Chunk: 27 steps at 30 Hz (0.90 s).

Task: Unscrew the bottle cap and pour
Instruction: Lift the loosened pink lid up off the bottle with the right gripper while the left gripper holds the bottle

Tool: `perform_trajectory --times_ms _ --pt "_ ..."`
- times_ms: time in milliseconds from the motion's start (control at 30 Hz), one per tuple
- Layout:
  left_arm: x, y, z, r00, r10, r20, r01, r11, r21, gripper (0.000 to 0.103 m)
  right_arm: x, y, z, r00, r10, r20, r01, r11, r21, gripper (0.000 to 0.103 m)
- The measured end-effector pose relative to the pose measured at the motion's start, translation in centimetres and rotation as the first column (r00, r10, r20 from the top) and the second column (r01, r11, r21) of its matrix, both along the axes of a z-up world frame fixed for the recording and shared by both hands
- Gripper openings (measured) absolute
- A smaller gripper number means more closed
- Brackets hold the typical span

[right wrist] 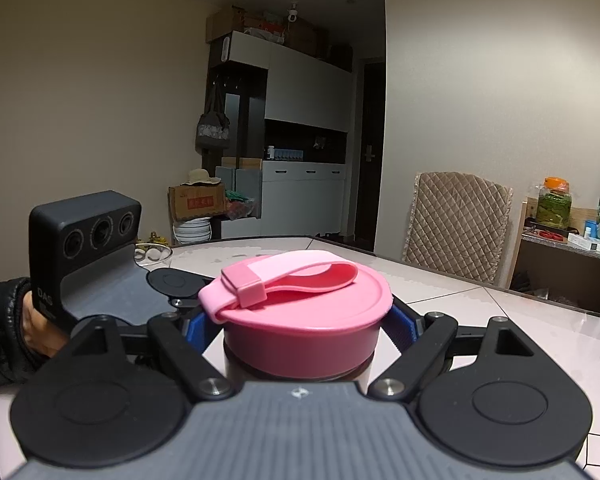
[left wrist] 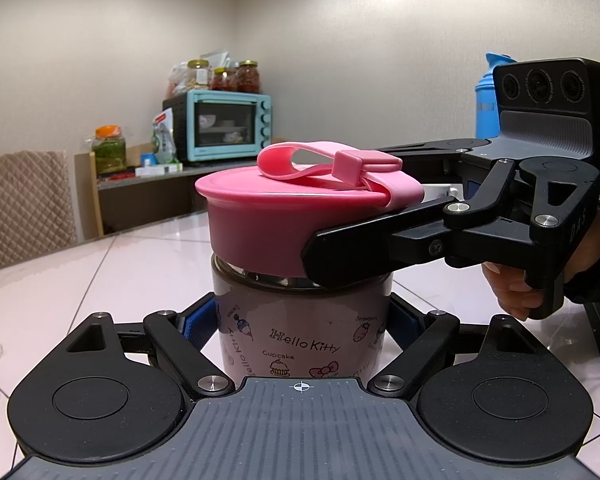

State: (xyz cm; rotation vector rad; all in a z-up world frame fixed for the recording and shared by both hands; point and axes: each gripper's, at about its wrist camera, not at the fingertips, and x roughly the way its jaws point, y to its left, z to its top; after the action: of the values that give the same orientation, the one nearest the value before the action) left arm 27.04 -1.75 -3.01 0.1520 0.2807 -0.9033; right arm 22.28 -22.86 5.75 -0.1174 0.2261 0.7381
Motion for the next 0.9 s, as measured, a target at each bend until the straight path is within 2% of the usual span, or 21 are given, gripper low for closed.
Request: perform_trajectory --times_ms 900 --pt "0.06 -0.1 -0.02 1.0 0.0 0.0 0.0 1.0 0.0 0.09 -0.54 -0.52 0.91 0.998 -0.055 0.034 0.052 0.996 0.068 0.085"
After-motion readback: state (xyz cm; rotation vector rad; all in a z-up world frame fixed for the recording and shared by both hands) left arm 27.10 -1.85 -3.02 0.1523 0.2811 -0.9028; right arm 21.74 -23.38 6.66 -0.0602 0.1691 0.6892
